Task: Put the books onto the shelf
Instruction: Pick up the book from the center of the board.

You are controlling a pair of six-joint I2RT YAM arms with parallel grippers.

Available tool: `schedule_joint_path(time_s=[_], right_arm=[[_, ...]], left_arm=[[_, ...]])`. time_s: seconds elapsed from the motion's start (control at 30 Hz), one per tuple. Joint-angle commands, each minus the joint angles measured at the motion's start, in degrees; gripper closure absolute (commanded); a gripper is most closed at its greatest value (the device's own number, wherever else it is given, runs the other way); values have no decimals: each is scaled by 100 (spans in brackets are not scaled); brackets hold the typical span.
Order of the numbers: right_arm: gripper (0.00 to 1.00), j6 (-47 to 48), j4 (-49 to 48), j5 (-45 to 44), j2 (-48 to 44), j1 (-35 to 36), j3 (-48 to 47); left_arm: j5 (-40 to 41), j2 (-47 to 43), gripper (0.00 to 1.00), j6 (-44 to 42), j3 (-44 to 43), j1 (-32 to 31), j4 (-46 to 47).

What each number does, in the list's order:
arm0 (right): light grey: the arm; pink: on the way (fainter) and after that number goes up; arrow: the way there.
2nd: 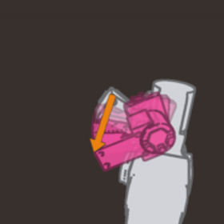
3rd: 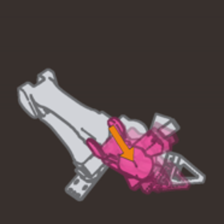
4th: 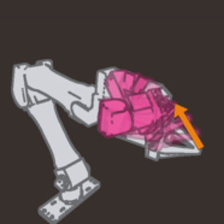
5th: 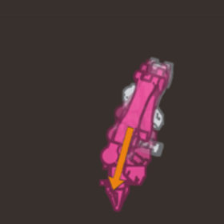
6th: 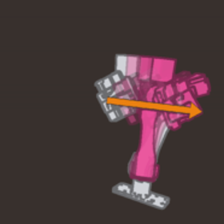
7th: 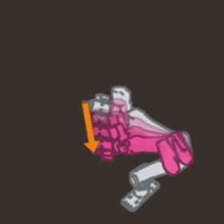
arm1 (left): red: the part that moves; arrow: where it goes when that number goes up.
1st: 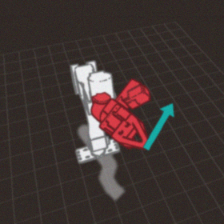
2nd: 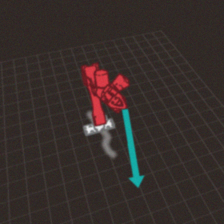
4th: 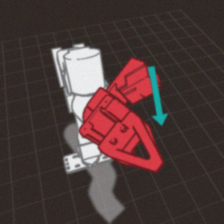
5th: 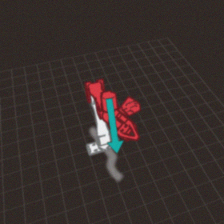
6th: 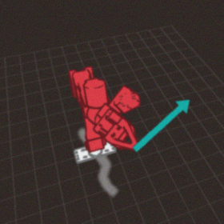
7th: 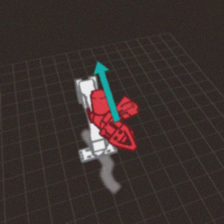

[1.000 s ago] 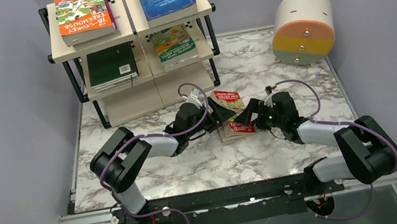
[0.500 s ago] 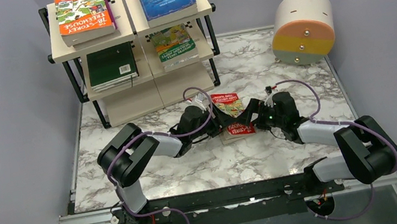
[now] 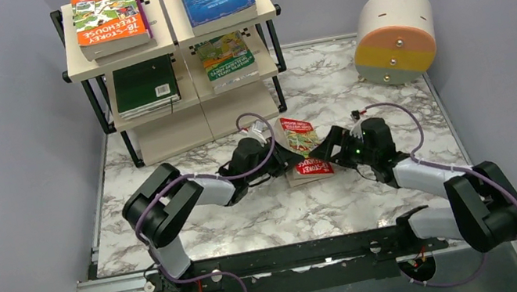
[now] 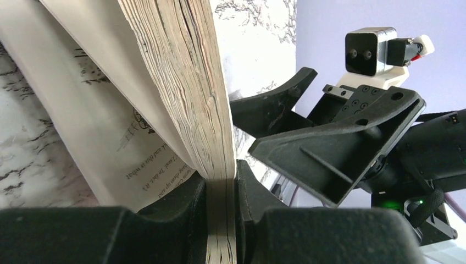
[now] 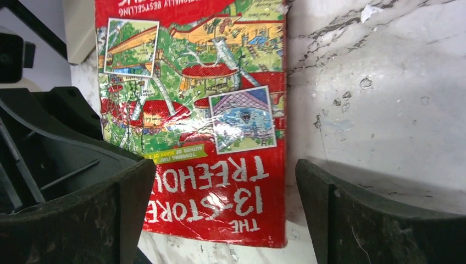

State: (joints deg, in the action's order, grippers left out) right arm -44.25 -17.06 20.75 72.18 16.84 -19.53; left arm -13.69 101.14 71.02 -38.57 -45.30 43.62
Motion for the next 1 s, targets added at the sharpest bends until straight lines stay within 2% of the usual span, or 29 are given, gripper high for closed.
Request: schedule_joint_path(time_s=[0.0,0.13,0.27,0.53,0.97], right_arm=[[3,143,316,441,-437,-285,-17],[3,320,590,837,-677,-484,-205],[3,74,591,1334,-858,-727,-214],[9,-1000,-809,2795,-529,-928,79],[19,-1829,-2126,3480,-81,-928,163]], left_arm=[[-66,-598,100,-34,161,142,332],[-54,-1029,100,5,339,291,345],[-86,-1497,100,14,450,433,341],[-253,-1888,100,32,430,513,354],[-505,-1719,100,137,165,447,630]])
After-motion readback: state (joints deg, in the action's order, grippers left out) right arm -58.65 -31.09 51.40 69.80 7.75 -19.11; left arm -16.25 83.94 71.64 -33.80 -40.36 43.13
